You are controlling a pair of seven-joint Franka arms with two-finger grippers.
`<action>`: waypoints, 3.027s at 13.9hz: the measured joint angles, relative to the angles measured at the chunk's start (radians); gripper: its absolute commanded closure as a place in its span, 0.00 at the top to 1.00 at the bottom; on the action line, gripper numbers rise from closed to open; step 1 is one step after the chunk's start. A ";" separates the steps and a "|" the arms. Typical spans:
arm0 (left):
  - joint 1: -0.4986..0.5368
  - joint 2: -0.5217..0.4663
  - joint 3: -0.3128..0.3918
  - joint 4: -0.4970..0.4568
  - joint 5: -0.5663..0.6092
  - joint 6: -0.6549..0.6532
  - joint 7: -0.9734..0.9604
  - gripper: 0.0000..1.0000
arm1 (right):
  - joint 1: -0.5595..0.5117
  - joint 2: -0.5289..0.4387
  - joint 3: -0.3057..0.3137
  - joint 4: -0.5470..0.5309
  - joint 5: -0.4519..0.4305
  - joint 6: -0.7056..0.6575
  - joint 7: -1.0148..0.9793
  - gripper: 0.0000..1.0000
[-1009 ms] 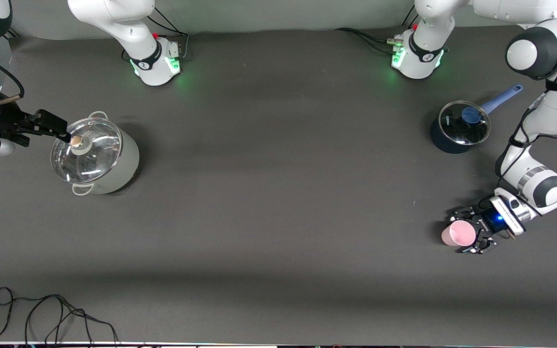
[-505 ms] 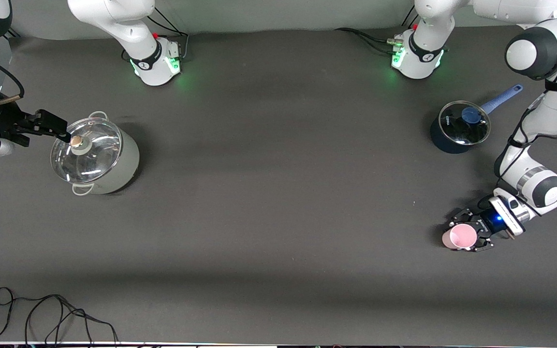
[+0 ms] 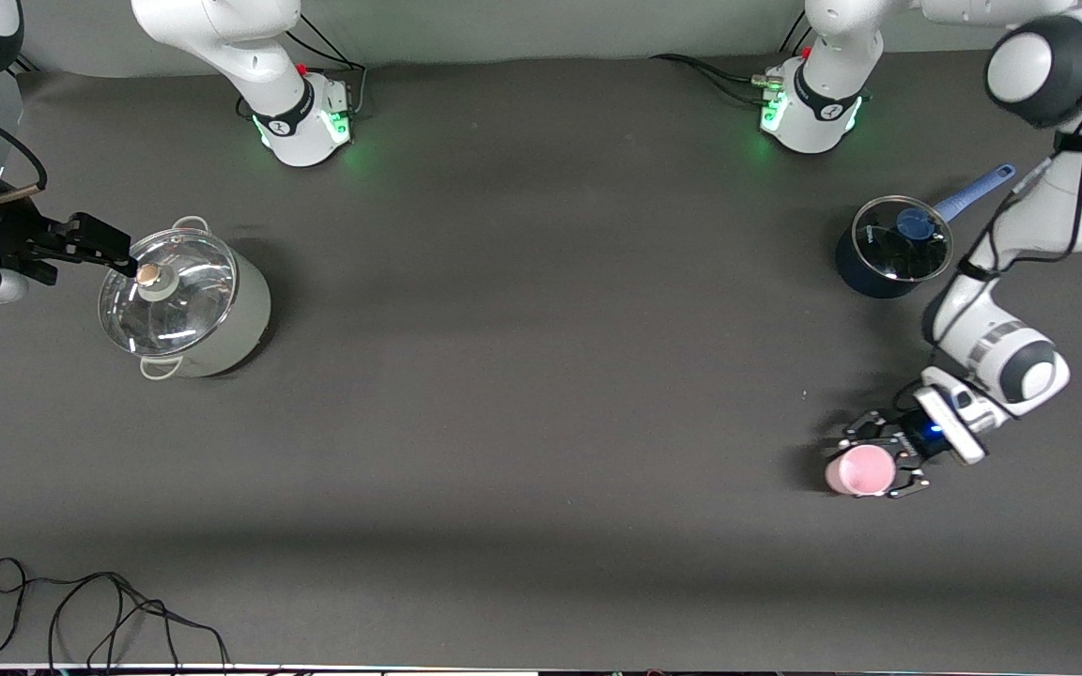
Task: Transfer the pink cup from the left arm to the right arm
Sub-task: 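Lift the pink cup with the left gripper toward the table middle, then hold the cup with the left gripper while the right gripper reaches it, then grasp the cup with the right gripper while the left gripper opens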
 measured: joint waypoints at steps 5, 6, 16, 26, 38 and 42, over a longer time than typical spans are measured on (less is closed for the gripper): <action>-0.007 -0.182 -0.290 -0.171 -0.234 0.357 0.000 0.22 | 0.000 0.000 0.000 0.000 0.000 0.000 0.000 1.00; -0.007 -0.212 -0.357 -0.196 -0.290 0.428 0.001 0.22 | 0.000 0.000 0.000 0.000 0.000 0.000 0.000 1.00; -0.019 -0.392 -0.879 -0.274 -0.589 0.814 -0.001 0.24 | 0.005 -0.001 0.003 0.015 0.186 0.000 0.463 1.00; -0.188 -0.404 -0.904 -0.092 -0.598 0.965 -0.073 0.23 | 0.263 0.155 0.077 0.241 0.340 0.021 1.499 1.00; -0.188 -0.404 -0.890 -0.091 -0.601 0.981 -0.074 0.23 | 0.507 0.400 0.079 0.412 0.302 0.118 1.781 0.99; -0.190 -0.404 -0.890 -0.091 -0.602 0.982 -0.074 0.23 | 0.526 0.428 0.079 0.422 0.286 0.142 1.781 0.60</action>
